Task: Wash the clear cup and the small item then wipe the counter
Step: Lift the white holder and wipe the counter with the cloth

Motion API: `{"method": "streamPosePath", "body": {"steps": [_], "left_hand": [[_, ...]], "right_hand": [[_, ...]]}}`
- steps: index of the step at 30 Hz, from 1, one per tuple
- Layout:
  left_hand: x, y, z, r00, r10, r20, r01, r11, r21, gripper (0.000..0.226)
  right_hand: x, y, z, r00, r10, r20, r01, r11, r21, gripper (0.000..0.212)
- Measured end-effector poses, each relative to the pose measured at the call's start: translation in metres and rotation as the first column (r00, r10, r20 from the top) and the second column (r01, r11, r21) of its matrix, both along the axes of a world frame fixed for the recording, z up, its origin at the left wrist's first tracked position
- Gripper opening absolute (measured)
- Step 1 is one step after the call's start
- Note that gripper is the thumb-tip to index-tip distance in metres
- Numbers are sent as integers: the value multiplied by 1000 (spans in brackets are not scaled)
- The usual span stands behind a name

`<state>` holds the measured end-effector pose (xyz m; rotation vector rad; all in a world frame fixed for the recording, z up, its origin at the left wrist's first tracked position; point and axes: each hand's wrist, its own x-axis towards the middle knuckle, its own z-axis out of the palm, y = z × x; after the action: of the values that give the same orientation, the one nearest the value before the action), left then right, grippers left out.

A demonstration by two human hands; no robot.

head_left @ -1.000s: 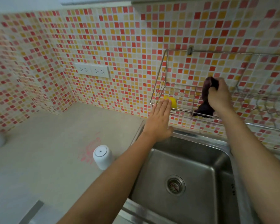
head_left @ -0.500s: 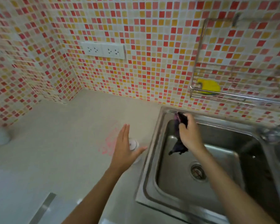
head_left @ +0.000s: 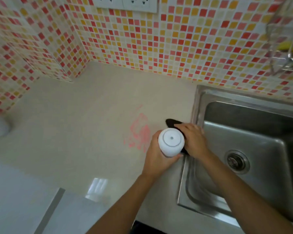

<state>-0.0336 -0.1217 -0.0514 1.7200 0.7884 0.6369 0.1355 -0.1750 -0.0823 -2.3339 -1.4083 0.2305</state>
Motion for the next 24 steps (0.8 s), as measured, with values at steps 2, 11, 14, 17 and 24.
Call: {"method": "streamPosePath", "body": {"steps": [2, 11, 14, 17, 24], "left_hand": [[-4, 5, 7, 999, 35, 30, -35, 999, 19, 78], [-60, 113, 29, 932, 363, -1, -360, 926, 118, 94], [-76, 140, 28, 899, 437, 16, -436, 893, 115, 95], [-90, 155, 26, 869, 492, 56, -495, 865, 79, 91], [-96, 165, 19, 854, 518, 48, -520, 849, 91, 88]], "right_hand": [[-6, 13, -2, 993, 115, 42, -107, 982, -155, 57], [-24, 119, -18, 992, -92, 85, 107, 975, -194, 79], [-62, 101, -15, 991, -128, 33, 132, 973, -191, 91], [-122, 56, -11, 993, 104, 51, -92, 975, -201, 87], [-124, 103, -28, 851, 503, 150, -476, 860, -182, 59]]}}
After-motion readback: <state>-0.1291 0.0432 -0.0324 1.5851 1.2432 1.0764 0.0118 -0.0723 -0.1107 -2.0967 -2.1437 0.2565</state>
